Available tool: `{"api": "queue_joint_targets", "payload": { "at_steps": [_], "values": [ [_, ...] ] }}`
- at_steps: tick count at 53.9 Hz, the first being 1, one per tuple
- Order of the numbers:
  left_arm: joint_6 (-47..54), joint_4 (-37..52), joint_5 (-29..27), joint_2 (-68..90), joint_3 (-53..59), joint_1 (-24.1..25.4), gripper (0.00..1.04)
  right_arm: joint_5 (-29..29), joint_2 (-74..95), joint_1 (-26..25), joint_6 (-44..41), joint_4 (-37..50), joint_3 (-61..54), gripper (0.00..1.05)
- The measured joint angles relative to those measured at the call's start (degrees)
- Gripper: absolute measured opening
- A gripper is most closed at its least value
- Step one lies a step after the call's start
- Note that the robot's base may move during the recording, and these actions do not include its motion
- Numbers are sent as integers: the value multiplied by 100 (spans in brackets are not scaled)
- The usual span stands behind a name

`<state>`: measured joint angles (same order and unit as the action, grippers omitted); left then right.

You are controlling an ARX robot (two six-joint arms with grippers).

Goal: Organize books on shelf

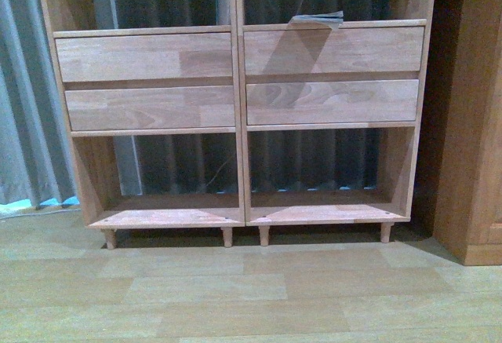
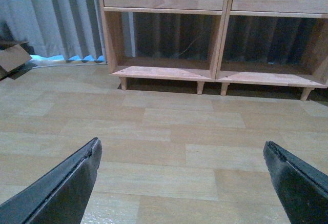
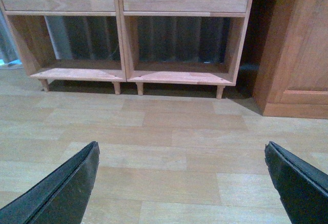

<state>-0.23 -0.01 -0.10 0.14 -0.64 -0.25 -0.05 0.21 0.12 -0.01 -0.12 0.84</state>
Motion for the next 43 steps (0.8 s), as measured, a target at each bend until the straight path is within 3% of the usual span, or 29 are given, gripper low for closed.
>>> {"api": "queue_joint_targets", "payload": {
  "at_steps": [43],
  "values": [
    [0, 0, 0, 0, 0, 0, 97, 0, 0, 0, 0, 0, 0, 98]
  ]
}}
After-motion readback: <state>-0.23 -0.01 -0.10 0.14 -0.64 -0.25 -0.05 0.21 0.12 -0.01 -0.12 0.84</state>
